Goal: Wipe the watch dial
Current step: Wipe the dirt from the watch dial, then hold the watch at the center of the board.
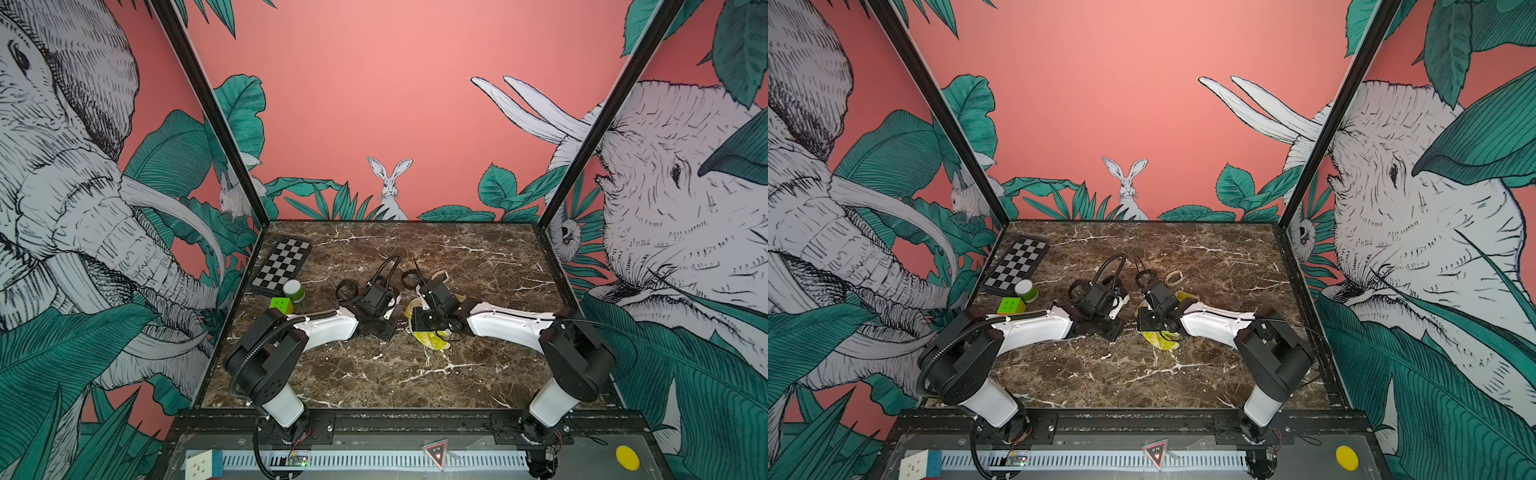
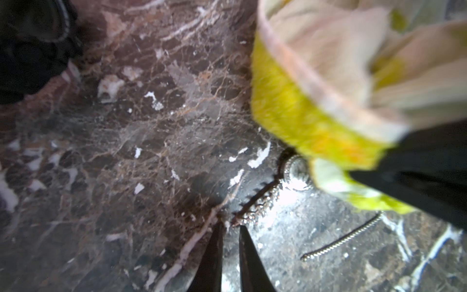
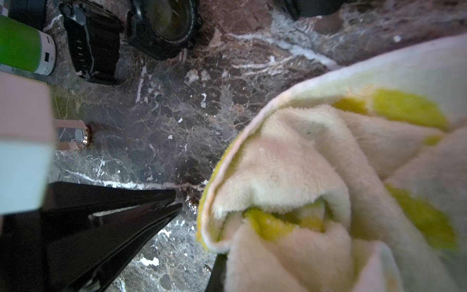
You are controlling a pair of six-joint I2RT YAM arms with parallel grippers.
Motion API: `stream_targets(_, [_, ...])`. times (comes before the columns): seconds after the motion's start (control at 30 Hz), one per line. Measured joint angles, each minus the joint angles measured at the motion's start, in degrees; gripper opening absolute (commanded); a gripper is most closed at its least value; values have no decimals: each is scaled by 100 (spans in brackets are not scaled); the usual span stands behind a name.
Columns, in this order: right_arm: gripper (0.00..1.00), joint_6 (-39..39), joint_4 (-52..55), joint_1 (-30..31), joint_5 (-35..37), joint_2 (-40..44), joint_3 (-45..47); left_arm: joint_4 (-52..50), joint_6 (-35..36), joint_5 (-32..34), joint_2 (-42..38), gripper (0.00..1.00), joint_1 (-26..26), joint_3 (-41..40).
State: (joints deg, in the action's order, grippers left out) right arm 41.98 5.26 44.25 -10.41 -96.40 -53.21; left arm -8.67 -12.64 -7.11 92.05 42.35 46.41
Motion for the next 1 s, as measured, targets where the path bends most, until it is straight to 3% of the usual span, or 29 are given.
stream_targets(0.23, [0, 116, -535, -118, -398, -308, 181, 35, 46, -122, -11, 24, 39, 2])
stream_targets(0.43, [0, 160, -713, -197, -584, -310, 260, 96, 428, -258, -4, 47, 118, 17])
stream_targets(1.0, [0, 177, -656, -428, -859, -96, 411, -197, 2079, -345, 732, 42, 136, 678])
